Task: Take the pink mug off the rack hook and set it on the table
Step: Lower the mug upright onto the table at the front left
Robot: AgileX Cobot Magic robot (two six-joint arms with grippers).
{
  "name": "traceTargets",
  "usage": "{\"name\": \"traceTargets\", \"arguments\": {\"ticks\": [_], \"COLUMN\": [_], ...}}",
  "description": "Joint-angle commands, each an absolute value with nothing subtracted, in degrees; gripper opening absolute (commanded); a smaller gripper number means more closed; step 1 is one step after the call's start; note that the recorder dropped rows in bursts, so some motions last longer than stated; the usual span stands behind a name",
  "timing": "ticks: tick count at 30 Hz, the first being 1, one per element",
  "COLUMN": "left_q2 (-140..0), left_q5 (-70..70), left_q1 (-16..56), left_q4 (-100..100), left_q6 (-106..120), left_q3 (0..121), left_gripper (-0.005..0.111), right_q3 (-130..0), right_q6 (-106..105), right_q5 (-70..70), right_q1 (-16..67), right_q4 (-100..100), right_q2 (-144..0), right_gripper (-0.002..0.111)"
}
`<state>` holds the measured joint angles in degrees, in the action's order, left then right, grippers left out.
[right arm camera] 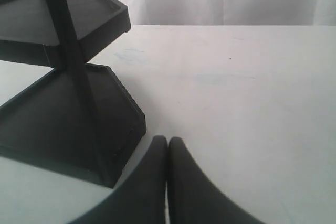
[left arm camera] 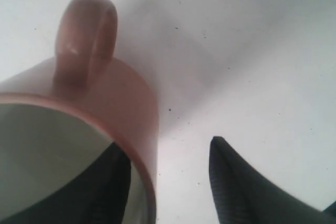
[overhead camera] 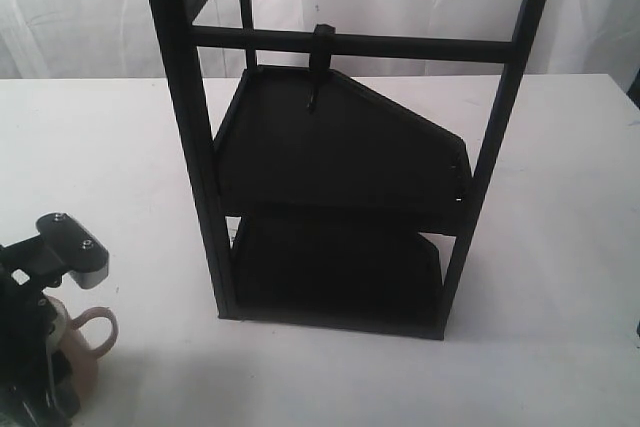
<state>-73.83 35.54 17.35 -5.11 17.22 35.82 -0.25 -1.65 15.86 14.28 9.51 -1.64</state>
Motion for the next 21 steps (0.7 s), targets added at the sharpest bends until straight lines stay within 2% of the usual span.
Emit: {"name": "traceTargets", "arguments": {"ticks": [1, 21], "left_q2": [-73.0, -63.9], "left_q5": [36.8, 38.4], "left_q1": [17.3, 17.3], "left_q4": [-5.9, -5.9], "left_q6": [16.5, 15.0], "left_q3": [36.1, 36.1], "left_gripper": [0.051, 0.051], "right_q3": [0.0, 0.0], "right_q6": [-1.6, -1.6], "right_q5": [15.3, 15.3], "right_q1": [14.0, 14.0], "right_q4": [9.4, 9.4], "right_q2": [-1.3, -1.3], "right_gripper": [0.000, 0.000]}}
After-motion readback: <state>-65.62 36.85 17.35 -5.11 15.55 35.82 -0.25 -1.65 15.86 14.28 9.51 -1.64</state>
